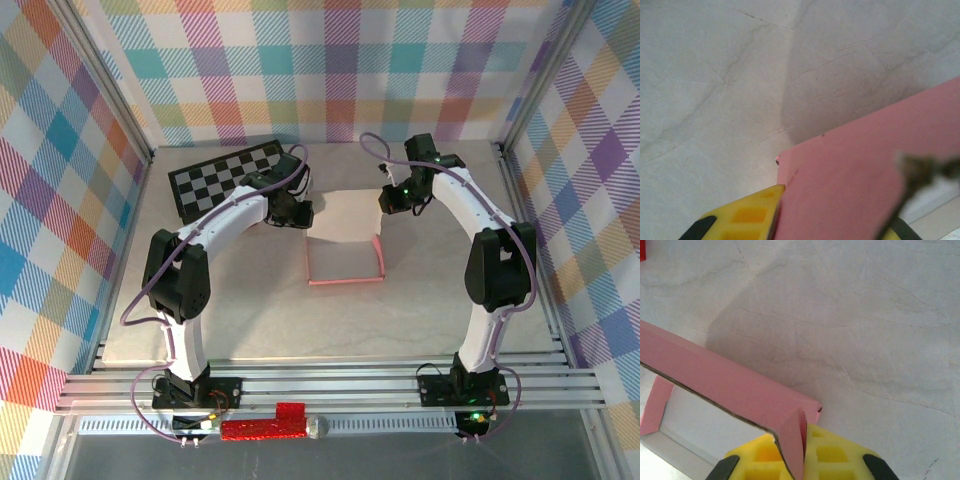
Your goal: Fold the paper box
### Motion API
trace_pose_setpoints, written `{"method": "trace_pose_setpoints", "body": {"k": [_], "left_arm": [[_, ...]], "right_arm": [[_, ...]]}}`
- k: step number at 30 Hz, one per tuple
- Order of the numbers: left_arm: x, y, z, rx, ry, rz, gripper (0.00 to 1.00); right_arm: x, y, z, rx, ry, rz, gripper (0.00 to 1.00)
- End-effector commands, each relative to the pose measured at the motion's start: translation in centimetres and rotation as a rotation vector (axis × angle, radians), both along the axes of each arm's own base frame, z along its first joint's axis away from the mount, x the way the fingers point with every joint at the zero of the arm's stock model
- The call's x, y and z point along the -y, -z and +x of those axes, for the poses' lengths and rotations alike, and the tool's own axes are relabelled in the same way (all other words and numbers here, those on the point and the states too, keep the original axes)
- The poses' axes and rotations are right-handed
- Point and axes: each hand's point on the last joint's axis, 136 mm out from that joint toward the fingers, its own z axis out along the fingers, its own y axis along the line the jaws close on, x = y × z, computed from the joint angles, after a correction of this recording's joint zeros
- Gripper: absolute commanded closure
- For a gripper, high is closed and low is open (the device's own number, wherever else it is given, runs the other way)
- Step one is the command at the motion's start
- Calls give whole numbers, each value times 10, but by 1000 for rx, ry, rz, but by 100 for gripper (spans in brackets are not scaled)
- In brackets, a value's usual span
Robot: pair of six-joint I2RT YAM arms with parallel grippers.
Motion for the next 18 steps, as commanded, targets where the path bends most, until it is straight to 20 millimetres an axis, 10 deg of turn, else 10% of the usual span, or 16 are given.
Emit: {"method": "trace_pose_setpoints", "body": {"k": [1, 18], "left_arm": [[-3, -7, 6, 21, -3, 6, 83], [0, -7, 11, 49, -36, -23, 100]], "right_arm": [[-6, -4, 2, 12, -28, -5, 95], [-10, -17, 6, 82, 28, -73, 100]]}}
